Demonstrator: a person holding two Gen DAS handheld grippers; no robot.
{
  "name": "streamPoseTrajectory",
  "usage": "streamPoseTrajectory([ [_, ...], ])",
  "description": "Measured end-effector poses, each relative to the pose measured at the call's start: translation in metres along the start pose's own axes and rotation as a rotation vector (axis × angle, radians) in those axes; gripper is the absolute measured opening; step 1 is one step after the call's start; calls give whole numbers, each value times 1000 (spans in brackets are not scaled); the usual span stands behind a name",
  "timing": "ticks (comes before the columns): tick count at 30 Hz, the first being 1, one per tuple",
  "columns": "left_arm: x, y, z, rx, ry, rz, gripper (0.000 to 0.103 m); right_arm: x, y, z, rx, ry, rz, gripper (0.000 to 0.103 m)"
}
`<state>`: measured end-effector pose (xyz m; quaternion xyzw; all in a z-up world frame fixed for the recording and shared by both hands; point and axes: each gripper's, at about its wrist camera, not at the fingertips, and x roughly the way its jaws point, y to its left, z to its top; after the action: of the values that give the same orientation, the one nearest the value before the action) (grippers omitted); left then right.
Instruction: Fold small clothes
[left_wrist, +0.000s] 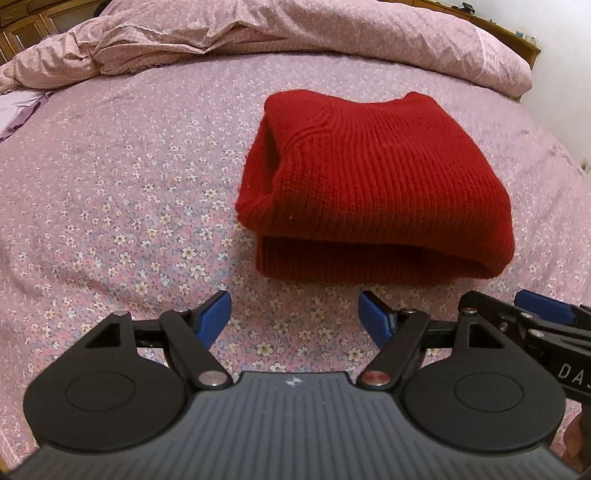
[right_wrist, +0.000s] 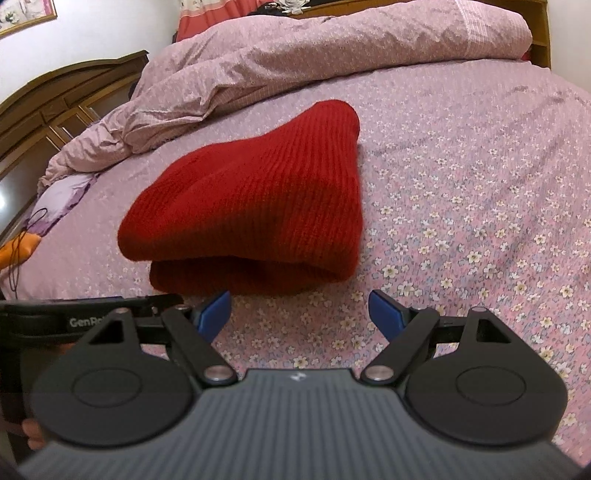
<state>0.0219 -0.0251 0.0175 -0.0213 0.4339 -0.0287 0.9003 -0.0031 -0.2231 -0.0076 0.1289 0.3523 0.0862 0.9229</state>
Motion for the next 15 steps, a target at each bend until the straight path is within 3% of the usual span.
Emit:
streamPoseTrajectory([
  [15, 1, 0, -1, -3, 0, 5, 80, 4, 1, -3, -2, 17, 2, 83],
])
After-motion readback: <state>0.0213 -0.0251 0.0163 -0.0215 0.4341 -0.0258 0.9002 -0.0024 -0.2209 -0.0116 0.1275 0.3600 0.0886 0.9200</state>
